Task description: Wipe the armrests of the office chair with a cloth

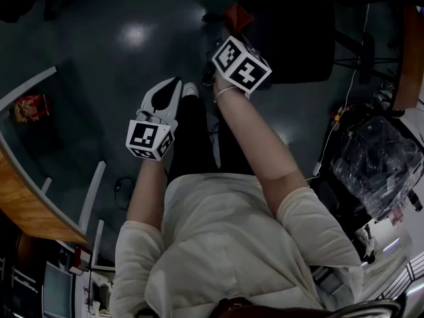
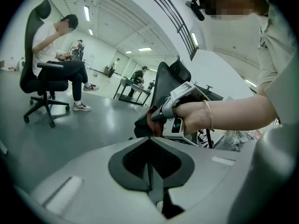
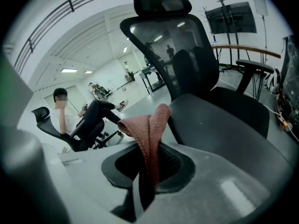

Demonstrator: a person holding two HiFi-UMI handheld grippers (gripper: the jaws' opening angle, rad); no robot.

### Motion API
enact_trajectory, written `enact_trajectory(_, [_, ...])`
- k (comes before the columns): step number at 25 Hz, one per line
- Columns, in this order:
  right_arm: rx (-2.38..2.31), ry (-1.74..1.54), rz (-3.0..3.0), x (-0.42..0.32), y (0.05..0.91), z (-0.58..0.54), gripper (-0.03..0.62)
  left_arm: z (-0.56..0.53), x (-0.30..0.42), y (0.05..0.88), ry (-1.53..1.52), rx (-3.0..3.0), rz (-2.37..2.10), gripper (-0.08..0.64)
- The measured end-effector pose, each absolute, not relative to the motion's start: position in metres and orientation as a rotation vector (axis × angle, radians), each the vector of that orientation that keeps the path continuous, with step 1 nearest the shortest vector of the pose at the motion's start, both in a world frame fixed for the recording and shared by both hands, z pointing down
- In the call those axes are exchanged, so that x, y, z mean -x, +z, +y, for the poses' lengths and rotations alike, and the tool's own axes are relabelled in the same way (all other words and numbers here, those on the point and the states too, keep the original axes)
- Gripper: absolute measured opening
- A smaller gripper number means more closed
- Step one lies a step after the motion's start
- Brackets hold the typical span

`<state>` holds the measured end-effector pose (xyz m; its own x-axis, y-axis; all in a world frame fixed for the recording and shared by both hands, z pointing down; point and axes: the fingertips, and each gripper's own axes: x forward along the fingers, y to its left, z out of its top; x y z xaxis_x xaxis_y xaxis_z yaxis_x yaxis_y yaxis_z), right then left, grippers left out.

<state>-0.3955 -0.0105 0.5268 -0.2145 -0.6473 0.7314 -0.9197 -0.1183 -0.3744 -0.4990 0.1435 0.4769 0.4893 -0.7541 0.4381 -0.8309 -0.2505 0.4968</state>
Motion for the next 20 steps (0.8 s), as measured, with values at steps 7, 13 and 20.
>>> enact_trajectory(7, [-1.666, 1.196, -1.851, 0.388, 0.527, 0.025, 0.041, 0.139, 0.479, 0.471, 0.093, -2.062, -1.278, 0.02])
enact_trajectory(13, [-1.569, 1.226, -1.866, 0.377, 0.527, 0.072, 0.041, 0.15, 0.445, 0.472, 0.101, -2.074, -1.252, 0.025])
enact_trajectory(20, [-1.401, 1.147, -1.961, 0.363, 0.519, 0.108, 0.041, 0.167, 0.421, 0.468, 0.027, -2.023, -1.306, 0.017])
